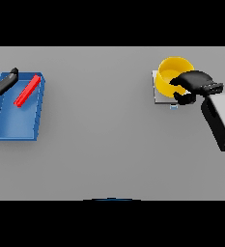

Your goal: Pick up the red beaker and tilt it to pour out 1 green nut into yellow bowl. Pick up the yellow bowl and place it on the metallic measuring scale.

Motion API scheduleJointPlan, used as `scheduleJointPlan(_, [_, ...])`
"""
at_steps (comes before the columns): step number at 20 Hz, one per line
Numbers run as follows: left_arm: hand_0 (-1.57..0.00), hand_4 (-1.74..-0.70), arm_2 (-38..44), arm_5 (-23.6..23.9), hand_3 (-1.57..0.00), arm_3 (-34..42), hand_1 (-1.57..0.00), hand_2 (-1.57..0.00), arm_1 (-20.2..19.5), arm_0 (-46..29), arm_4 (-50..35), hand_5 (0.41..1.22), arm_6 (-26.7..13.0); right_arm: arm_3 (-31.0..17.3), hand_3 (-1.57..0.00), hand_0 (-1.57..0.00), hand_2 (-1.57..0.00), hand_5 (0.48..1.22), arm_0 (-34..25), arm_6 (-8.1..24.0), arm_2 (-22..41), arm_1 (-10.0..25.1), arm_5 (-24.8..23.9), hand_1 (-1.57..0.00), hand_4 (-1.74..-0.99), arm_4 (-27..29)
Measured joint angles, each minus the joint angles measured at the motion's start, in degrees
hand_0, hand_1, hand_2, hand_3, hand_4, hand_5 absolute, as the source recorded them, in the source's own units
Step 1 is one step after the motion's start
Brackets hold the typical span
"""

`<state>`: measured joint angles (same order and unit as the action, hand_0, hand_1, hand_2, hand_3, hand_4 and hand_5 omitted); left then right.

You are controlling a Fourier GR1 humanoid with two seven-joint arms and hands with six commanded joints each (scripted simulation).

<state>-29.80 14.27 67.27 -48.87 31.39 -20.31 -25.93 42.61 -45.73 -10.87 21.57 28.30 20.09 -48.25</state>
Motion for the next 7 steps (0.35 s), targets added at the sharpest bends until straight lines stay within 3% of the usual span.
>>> scheduleJointPlan(2, [0.0, -0.72, -0.07, -0.08, 0.0, -0.21, 0.0, 0.0, 0.25, -0.14, 0.02, 0.7, 0.37, 0.4, -0.41, -0.12, -0.31, 0.827, 0.23, -1.55, 0.73, 0.57, -0.15, -0.19, -1.456, -0.53])
scheduleJointPlan(7, [0.0, -0.72, 0.11, 0.44, 0.0, 0.08, 0.0, 0.0, 0.14, -0.05, 0.11, 0.693, 0.58, -1.31, -0.27, -0.04, -0.1, 0.759, -0.17, 0.56, 0.47, -0.16, 0.69, -0.06, -1.41, -0.55])
